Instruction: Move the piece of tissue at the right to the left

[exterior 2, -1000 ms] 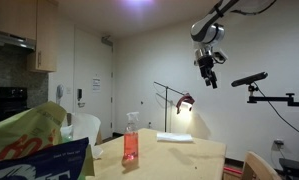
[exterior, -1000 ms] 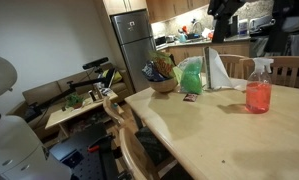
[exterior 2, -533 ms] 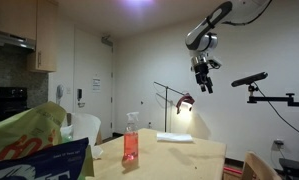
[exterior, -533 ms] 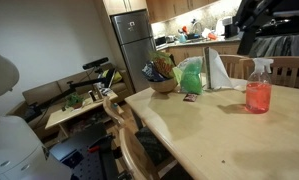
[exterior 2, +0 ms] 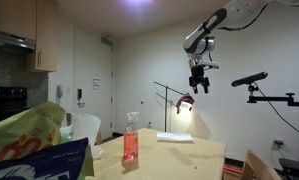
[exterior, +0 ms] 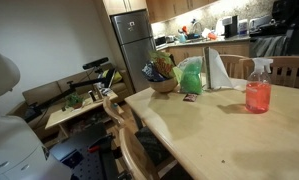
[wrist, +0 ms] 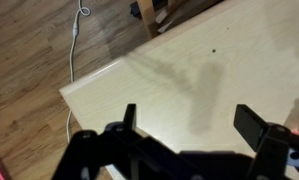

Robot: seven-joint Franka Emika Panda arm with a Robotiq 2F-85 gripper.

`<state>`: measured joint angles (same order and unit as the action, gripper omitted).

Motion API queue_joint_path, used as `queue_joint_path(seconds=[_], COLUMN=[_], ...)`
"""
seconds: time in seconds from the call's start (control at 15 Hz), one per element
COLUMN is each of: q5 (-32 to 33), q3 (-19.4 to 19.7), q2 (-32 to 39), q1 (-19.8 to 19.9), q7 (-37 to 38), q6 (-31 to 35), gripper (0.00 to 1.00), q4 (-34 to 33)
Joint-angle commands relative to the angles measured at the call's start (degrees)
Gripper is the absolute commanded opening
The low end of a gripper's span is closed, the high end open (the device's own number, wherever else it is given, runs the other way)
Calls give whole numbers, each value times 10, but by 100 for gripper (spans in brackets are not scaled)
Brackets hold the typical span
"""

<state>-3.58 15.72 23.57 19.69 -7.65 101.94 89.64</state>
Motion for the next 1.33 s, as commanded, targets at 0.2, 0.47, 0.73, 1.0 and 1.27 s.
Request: queue_joint_path(seconds=[0.2, 0.47, 0.73, 1.0, 1.27], q5=[23, 11, 5, 13, 10], q3=[11, 1, 1, 5, 5], q2=[-10, 2, 0, 21, 55], q1=[-10, 3, 4, 3, 7], q7=[163, 124, 133, 148, 159], q6=[73, 61, 91, 119, 145], gripper=[100, 100, 100, 100, 100], q4=[-6, -12, 1, -11, -30])
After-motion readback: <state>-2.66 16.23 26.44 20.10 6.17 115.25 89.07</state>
